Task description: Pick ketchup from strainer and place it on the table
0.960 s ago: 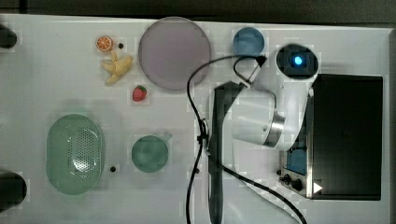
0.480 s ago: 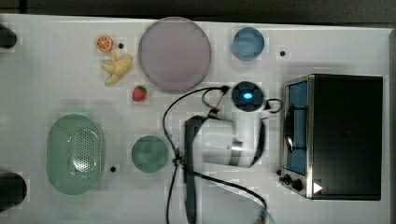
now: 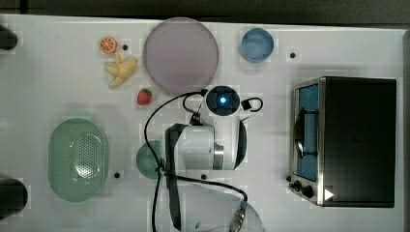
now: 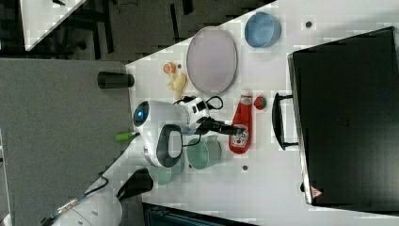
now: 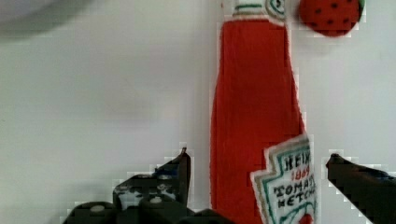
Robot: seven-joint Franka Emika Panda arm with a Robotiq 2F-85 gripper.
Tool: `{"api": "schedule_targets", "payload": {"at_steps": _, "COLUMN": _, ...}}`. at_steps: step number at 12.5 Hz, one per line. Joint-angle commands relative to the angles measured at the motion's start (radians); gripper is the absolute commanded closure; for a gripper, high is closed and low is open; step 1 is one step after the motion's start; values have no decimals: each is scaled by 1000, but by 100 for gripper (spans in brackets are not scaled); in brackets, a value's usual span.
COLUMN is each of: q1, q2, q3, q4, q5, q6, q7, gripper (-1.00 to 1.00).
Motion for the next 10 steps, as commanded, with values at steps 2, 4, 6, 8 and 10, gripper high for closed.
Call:
{"api": "schedule_targets", "payload": {"at_steps": 2, "q1": -15, "q2": -160, "q3": -21, "q4": 123, "q5": 2, "q6": -17, "q7": -24, "gripper": -100}}
{"api": "schedule_targets", "payload": {"at_steps": 4, "q1": -16, "q2": -195, "q3": -25, "q4": 228, "q5": 2, "q6": -121, "q7": 32, "gripper": -100}}
{"api": "schedule_targets", "payload": {"at_steps": 6, "q1": -16, "q2": -203, "q3": -26, "q4": 353, "q5": 2, "q6": -275, "q7": 171, "gripper": -100}}
{"api": "schedule_targets", "payload": {"at_steps": 8, "q1": -16, "q2": -203, "q3": -24, "q4": 473, "q5": 2, "q6": -417, "q7": 292, "gripper": -100}}
{"api": "schedule_targets", "payload": {"at_steps": 10, "q1": -16, "q2": -204, "q3": -20, "q4": 577, "q5": 2, "q6": -584, "q7": 320, "gripper": -100}}
